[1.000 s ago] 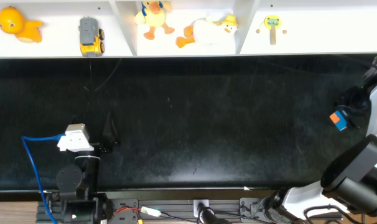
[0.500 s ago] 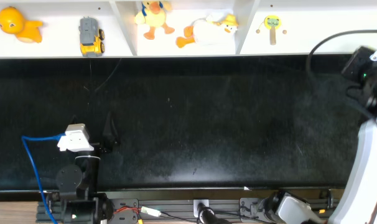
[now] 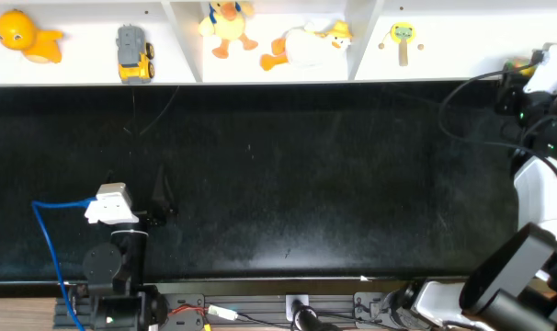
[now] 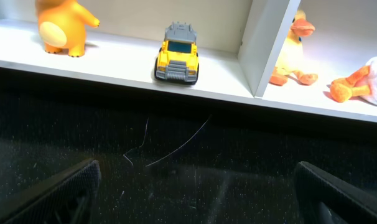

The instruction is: Store Toys

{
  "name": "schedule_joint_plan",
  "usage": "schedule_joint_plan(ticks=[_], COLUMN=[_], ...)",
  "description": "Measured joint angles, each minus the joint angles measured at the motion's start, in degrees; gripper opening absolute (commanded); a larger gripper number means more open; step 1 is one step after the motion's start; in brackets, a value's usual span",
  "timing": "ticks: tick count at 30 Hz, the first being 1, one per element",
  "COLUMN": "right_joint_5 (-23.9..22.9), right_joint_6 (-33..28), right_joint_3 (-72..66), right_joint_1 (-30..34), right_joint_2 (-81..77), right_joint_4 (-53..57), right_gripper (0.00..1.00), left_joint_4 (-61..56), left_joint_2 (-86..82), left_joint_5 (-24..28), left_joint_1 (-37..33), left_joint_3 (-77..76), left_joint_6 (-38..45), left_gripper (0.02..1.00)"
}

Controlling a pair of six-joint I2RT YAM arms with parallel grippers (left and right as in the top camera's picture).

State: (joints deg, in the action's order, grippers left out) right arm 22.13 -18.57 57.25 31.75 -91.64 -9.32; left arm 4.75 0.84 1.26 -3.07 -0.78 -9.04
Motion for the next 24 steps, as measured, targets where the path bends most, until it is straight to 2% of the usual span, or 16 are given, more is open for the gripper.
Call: schedule_joint_plan(ticks=[16,24], right_joint_5=[8.37,10.16], right_joint_6=[-2.01,3.98], right_joint_3=[0.44,2.64], right_joint_1=[-0.02,-1.09], right_joint_2=[-16.98,-23.34], right_joint_4=[-30.38,-35.82], right_gripper=[0.047,0.045], left_joint_4=[0.00,0.00], left_joint_2=[0.00,0.00], left_joint_5=[0.00,0.00], left_joint_1=[0.00,0.00], left_joint_3=[0.00,0.00], left_joint_6=[0.00,0.00], left_gripper=[0.998,0.996])
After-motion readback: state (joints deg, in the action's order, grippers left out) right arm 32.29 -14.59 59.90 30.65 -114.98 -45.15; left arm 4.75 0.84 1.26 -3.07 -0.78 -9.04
